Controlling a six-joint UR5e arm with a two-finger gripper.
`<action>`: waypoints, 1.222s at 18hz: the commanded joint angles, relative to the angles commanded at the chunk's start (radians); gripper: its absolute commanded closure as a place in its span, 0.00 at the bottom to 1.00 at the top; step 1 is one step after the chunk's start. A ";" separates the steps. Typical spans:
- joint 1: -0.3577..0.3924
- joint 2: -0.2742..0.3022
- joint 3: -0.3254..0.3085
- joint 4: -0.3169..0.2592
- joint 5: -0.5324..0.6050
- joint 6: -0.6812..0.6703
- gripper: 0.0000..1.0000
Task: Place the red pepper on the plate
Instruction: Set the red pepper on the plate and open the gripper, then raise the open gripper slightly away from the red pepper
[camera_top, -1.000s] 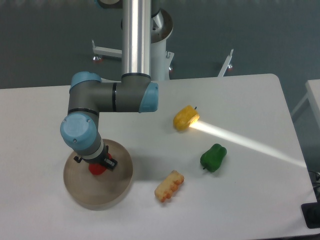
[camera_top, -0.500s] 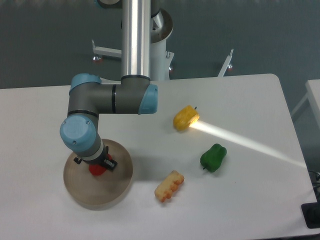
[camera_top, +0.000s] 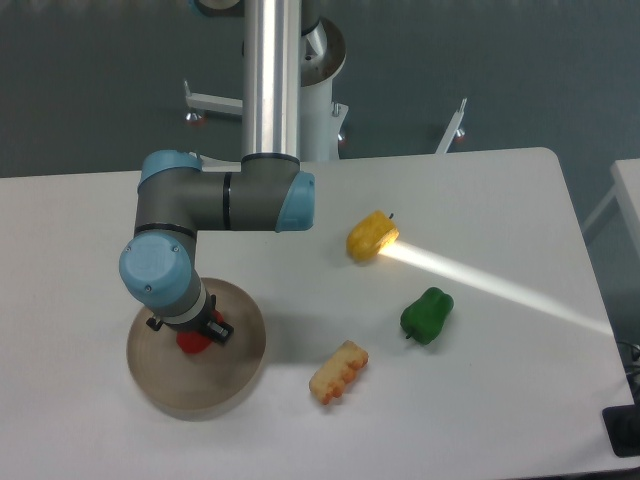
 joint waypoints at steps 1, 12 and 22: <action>0.000 0.000 0.000 0.000 0.002 0.000 0.42; 0.000 0.009 0.008 -0.003 -0.002 0.003 0.00; 0.069 0.112 0.072 -0.153 0.005 0.139 0.00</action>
